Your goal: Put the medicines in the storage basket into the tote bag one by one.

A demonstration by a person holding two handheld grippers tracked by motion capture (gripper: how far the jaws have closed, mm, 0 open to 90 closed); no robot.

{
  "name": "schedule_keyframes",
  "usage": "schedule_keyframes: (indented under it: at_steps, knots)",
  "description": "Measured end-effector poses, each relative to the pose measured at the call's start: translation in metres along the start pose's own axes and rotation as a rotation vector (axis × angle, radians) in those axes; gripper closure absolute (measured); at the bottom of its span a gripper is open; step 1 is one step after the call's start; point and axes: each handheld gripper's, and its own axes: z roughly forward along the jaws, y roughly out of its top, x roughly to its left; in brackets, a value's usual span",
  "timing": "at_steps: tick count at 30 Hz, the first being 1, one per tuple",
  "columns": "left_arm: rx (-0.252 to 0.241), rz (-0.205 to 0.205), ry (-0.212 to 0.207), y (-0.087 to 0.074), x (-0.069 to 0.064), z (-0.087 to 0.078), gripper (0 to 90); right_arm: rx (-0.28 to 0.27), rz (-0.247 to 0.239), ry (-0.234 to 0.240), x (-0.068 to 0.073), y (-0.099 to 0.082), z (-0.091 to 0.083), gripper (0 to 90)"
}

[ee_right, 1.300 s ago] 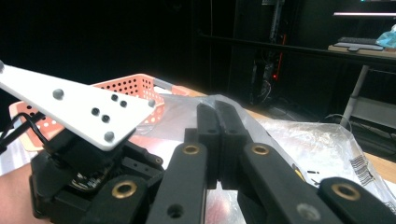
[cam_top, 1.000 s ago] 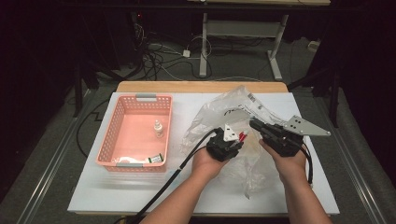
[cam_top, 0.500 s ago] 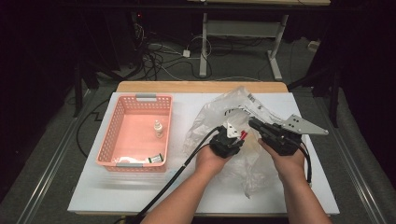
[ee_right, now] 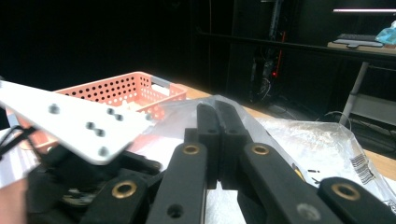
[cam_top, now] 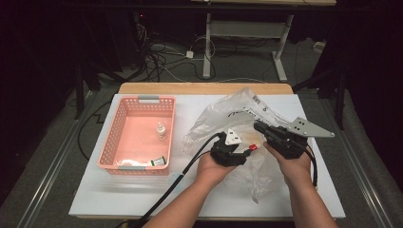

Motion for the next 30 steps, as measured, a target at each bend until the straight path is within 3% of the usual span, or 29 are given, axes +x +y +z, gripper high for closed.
schedule_keyframes:
  at_steps: [5,10,16,20,30]
  knots:
    - [-0.017,0.016,-0.028,-0.014,-0.011,-0.022,35.8,0.006,-0.003,0.004,0.001,-0.001,-0.001,90.0]
    - [-0.034,-0.002,-0.066,-0.025,-0.015,-0.042,26.5,0.013,-0.013,0.007,0.003,-0.002,-0.001,90.0]
    - [-0.043,-0.007,-0.049,-0.035,-0.015,-0.062,13.4,0.021,-0.016,0.009,0.006,-0.003,0.001,90.0]
    - [-0.023,-0.016,-0.047,-0.037,-0.013,-0.076,0.9,0.024,-0.018,0.007,0.006,-0.002,-0.001,90.0]
    - [-0.025,-0.006,0.0,-0.046,-0.002,-0.106,0.0,0.026,-0.018,-0.002,0.006,-0.003,-0.003,90.0]
